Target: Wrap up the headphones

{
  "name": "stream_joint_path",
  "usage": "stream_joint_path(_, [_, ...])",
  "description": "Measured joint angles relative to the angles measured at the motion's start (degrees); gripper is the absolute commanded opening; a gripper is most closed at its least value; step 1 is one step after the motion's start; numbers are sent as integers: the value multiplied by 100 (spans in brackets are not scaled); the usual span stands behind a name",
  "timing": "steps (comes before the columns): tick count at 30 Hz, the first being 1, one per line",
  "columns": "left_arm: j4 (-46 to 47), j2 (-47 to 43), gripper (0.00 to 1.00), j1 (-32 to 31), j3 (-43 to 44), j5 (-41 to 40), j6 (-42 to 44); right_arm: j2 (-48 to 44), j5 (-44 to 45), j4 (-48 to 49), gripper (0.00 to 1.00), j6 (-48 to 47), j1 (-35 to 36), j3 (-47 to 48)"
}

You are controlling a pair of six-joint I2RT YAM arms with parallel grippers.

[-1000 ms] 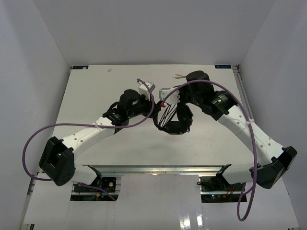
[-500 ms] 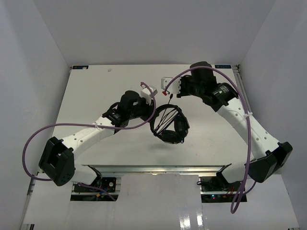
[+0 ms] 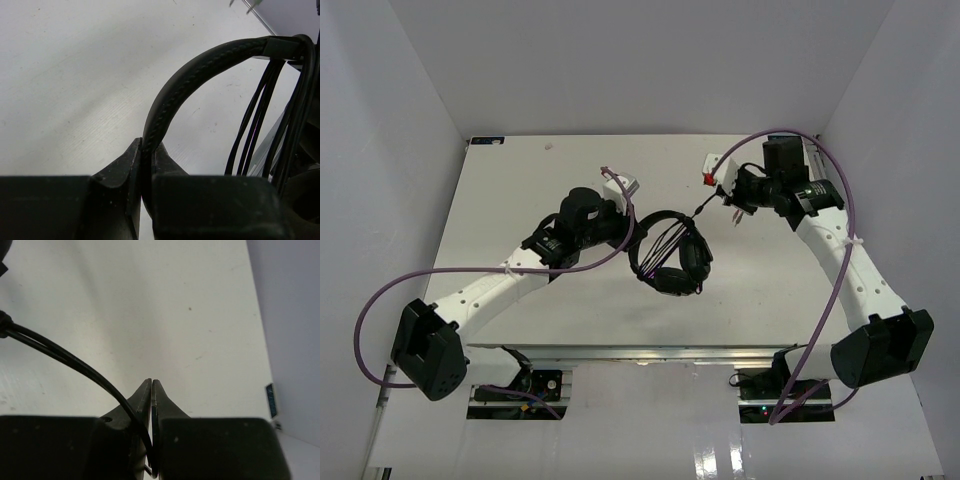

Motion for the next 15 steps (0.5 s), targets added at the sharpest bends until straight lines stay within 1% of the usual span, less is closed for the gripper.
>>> stream_joint_path(3, [-33,-59,0,2,0,-50,-72,-86,-655,63,11,301,-272,-433])
stream_joint_path(5, [-89,-68,0,4,2,-130,-133,-130,-1055,124,16,471,-389,-705])
stream_joint_path(6, [-129,-68,0,4,2,-171,-185,-137,-1255,161,21,565,-419,-821])
stream_joint_path(7, [-171,-68,0,8,2,-209,-244,-139,-1448,207,28,666,-436,-927])
stream_joint_path(9, [-260,-55,0,30,28,-274,-379,-139,-1791,302,47,881,-444,-1101])
stream_joint_path(11, [-330,-12,0,56,99,-343,-527,-131,-2087,368,60,1083,-444,-1213])
stream_joint_path(12, [-358,19,0,69,146,-383,-609,-126,-2220,409,69,1179,-447,-1253])
stream_joint_path(13, [-387,59,0,81,206,-427,-706,-125,-2328,487,75,1274,-459,-1284])
stream_joint_path(15, [-455,142,0,114,321,-537,-891,-117,-2504,644,80,1445,-514,-1345])
